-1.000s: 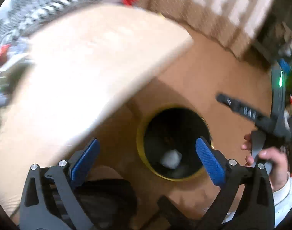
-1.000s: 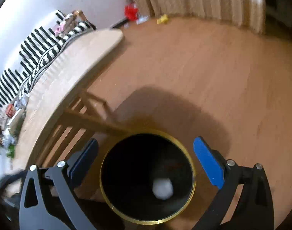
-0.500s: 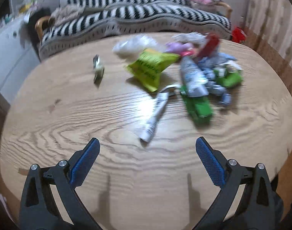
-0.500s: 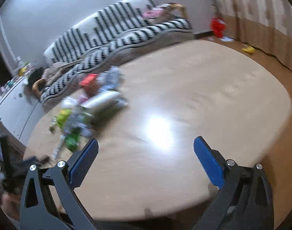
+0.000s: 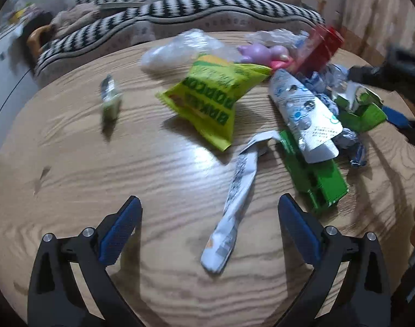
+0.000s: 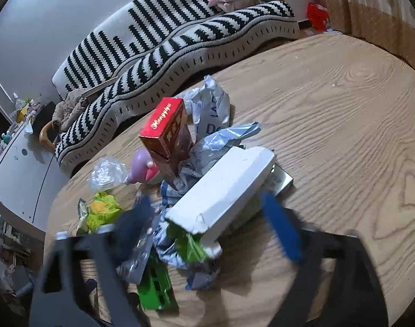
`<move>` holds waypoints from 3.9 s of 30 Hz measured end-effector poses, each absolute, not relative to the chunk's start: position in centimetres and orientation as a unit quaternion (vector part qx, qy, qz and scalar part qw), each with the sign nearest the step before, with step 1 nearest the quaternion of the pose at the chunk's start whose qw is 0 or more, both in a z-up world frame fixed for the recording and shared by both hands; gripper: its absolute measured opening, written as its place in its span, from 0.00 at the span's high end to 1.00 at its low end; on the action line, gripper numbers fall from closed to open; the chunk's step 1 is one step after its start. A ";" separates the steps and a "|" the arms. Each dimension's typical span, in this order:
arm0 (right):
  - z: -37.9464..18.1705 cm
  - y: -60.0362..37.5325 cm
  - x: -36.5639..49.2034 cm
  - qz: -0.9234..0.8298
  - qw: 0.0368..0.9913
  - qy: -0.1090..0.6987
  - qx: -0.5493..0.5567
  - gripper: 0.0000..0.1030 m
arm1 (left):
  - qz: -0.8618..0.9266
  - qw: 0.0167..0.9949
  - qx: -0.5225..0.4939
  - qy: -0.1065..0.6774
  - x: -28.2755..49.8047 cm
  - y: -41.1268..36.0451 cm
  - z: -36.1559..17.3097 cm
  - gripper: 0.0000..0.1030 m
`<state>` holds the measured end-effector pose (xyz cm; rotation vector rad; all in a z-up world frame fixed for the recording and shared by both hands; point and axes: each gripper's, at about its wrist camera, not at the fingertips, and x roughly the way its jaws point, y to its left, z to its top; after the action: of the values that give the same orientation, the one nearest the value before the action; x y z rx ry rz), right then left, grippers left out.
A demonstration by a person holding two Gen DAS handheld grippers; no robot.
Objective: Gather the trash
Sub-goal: 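Grasp the white tube wrapper with the left tool while the right tool grasps white tissue, then carry the wrapper and tissue over the bin and open both tools, then grasp the blister pack with the left tool while the right tool grasps crumpled foil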
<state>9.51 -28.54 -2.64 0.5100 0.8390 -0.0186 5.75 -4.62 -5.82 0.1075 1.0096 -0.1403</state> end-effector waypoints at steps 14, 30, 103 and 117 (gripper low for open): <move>-0.8 -29.4 6.5 0.013 0.905 0.338 0.257 0.74 | -0.075 0.894 0.020 0.441 5.4 -4.9 -2.7 0.94; 0.5 -31.9 4.3 -0.044 0.926 0.287 0.244 0.76 | -0.072 0.897 -0.030 0.435 4.7 -4.2 -1.8 0.94; 0.4 -42.1 -10.2 -0.055 0.902 0.345 0.254 0.07 | -0.043 0.874 -0.058 0.481 -1.1 -9.6 -1.5 0.06; -3.1 -25.0 2.1 0.082 0.903 0.415 -0.080 0.07 | -0.101 0.868 -0.010 0.486 7.1 -10.3 -4.0 0.06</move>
<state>2.10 -24.99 -3.15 -0.1664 0.8576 0.1689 7.13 -10.30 -3.99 -0.0210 1.0172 -0.2115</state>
